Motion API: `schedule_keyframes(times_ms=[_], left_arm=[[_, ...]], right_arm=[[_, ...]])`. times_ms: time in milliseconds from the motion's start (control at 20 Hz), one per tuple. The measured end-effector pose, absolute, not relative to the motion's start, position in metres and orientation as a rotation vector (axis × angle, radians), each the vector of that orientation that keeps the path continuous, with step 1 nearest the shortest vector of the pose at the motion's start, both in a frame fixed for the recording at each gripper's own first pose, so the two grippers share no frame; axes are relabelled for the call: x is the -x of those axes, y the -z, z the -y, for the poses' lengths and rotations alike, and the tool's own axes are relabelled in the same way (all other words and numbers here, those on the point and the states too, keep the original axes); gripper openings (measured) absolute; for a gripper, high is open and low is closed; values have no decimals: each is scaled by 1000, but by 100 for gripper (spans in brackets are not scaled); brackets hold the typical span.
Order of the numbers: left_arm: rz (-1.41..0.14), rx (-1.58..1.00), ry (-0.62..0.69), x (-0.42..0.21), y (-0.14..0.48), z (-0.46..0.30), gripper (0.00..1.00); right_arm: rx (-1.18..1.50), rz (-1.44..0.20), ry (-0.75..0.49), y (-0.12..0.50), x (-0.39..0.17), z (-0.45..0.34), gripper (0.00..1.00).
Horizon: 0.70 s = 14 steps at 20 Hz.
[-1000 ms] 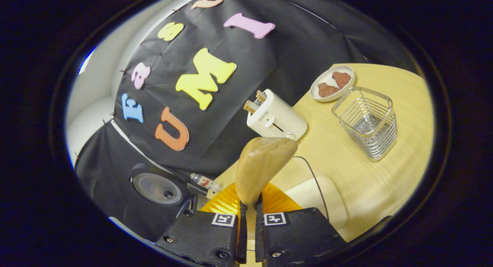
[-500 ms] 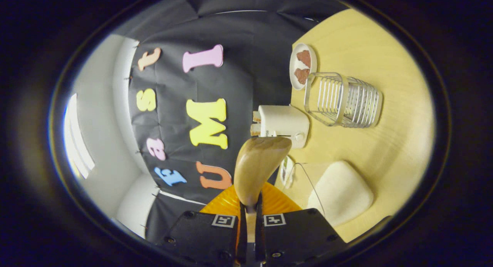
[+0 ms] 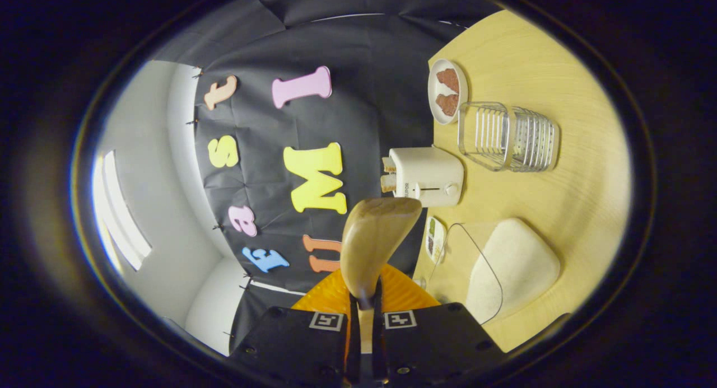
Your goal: Close the left gripper, press the button to open the rice cooker; take a wooden spoon from the chopstick holder with the right hand, scoop a spoonful of rice and pour it into the rice cooker, then put the wooden spoon back into the chopstick holder.
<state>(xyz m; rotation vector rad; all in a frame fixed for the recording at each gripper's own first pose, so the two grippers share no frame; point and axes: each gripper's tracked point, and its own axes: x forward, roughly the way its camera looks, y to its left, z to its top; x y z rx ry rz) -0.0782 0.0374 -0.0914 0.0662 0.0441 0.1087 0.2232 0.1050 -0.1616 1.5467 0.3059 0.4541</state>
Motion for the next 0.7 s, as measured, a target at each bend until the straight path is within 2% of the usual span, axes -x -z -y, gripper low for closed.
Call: schedule_keyframes(times_ms=[700], left_arm=[[-61, -36, -164, 100, 105, -92, 94]], right_arm=[[-1159, -401, -578, 92, -234, -243, 13]])
